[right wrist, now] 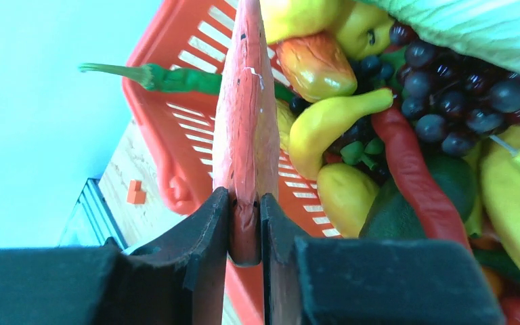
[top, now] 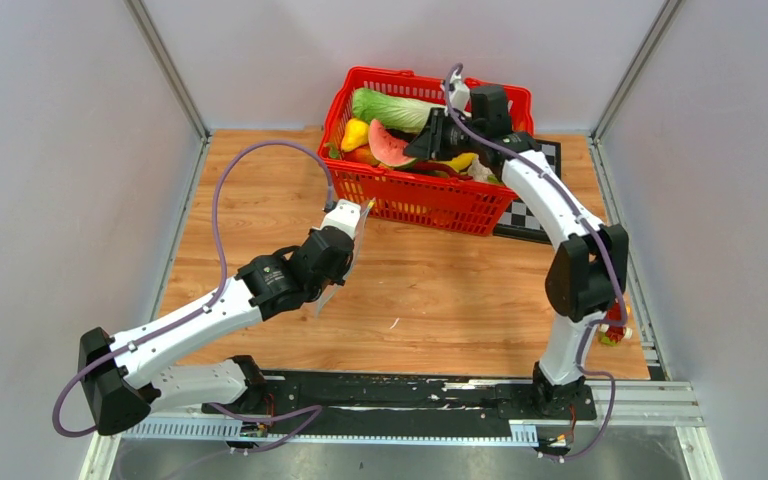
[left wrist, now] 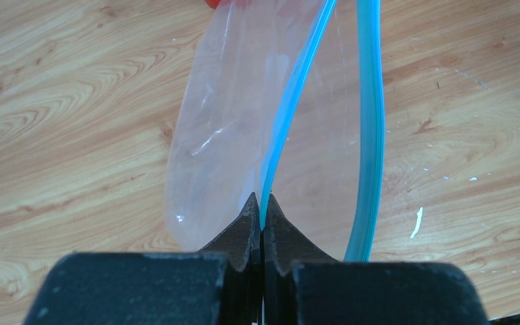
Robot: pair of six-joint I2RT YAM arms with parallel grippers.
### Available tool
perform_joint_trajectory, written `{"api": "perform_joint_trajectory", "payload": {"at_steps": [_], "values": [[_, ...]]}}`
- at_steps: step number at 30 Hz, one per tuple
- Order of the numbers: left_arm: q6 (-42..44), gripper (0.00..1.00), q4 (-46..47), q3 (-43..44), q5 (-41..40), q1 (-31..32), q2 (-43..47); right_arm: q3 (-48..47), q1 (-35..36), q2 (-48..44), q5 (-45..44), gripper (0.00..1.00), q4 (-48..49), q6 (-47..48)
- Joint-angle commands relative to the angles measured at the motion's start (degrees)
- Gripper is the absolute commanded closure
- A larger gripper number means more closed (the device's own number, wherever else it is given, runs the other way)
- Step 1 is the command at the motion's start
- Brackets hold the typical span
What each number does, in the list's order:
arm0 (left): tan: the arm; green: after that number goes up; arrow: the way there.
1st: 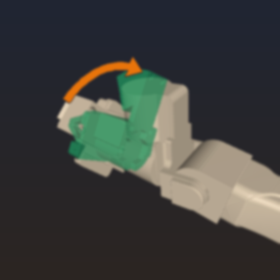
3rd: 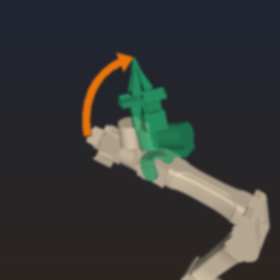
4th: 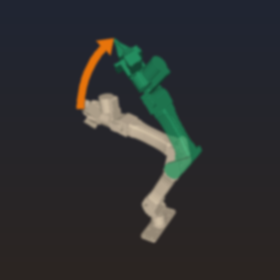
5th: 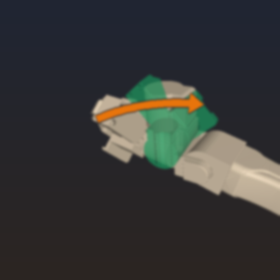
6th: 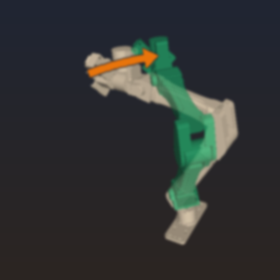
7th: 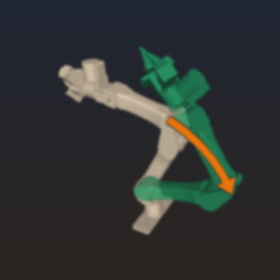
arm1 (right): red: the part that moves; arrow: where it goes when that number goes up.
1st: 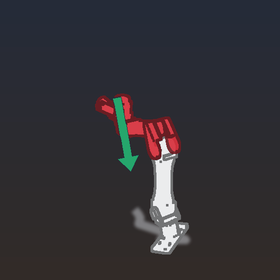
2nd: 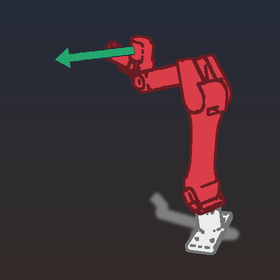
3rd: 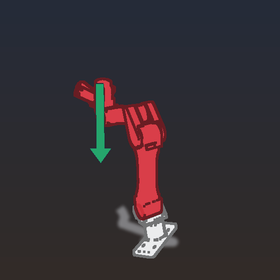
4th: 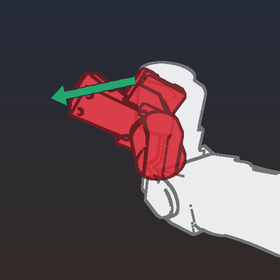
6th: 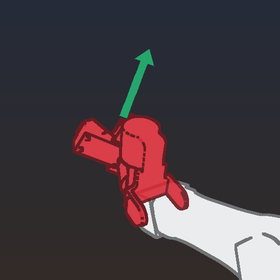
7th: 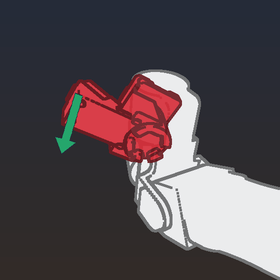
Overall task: Place the food in the zip-top bag and seal the zipper
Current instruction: Pick up the fake fruit from the bin, then place the fake fruit in the zipper food storage bag.
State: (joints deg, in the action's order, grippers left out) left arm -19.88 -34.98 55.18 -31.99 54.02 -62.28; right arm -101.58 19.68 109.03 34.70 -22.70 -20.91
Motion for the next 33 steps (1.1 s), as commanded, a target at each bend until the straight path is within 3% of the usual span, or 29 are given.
{"api": "perform_joint_trajectory", "payload": {"at_steps": [1, 10, 16, 26, 33], "values": [[-0.77, 1.00, 1.51, 0.98, -0.34, 0.03, 0.94, 1.92, 0.18, -5.99, -4.98, 1.00, 2.19, 3.41], [-0.93, 1.00, 3.04, 1.52, 1.63, 0.03, 0.07, 8.67, 0.22, -19.71, -9.06, 1.00, 2.18, 4.71], [-1.39, 1.00, 4.34, 1.83, 1.89, 0.02, -0.41, 19.21, 1.48, -29.31, 2.45, 1.00, 5.35, -1.87], [-0.87, 1.00, 6.56, 1.69, 4.54, 0.03, -2.46, 39.05, 7.21, -45.31, 5.72, 1.00, 4.10, -8.80], [-0.53, 1.00, 8.40, 1.27, 5.77, 0.03, -2.45, 41.86, 10.02, -47.14, 6.17, 1.00, -1.59, -8.43]]}}
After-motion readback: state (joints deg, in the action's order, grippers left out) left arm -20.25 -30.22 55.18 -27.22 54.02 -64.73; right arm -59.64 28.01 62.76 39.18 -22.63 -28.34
